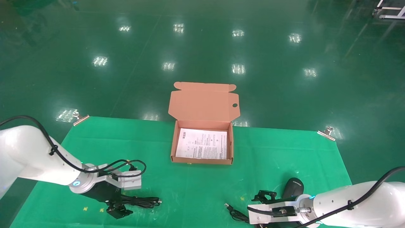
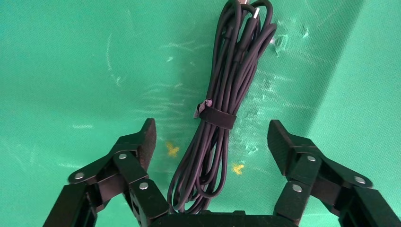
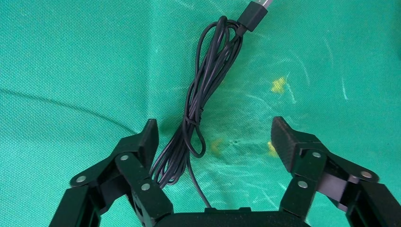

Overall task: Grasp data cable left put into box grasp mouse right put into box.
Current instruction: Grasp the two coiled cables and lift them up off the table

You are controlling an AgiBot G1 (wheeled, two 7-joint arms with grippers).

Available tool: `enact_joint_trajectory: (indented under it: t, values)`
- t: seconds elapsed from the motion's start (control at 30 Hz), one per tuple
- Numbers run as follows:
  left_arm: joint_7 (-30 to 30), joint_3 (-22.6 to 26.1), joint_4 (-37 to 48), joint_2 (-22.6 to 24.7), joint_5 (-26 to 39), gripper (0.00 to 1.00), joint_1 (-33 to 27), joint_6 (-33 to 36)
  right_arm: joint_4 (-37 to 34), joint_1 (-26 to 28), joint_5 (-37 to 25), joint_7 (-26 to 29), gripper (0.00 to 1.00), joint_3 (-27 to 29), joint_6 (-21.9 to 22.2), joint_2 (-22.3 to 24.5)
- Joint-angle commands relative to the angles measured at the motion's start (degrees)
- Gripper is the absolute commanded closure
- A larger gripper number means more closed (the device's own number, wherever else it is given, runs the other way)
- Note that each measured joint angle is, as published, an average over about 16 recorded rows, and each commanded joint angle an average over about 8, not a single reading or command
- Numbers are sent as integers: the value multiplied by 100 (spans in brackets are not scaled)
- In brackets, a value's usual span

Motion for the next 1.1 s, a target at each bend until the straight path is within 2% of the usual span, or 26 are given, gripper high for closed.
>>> enact_joint_trajectory:
  t: [0.03, 1.1]
  values:
    - [-7, 2, -20, -4, 4, 100, 0, 6, 10, 0, 1, 0, 100, 0, -8, 5]
    - [-38, 20, -112, -28, 32, 100, 15, 38, 58, -3, 12, 0, 100, -2, -43, 28]
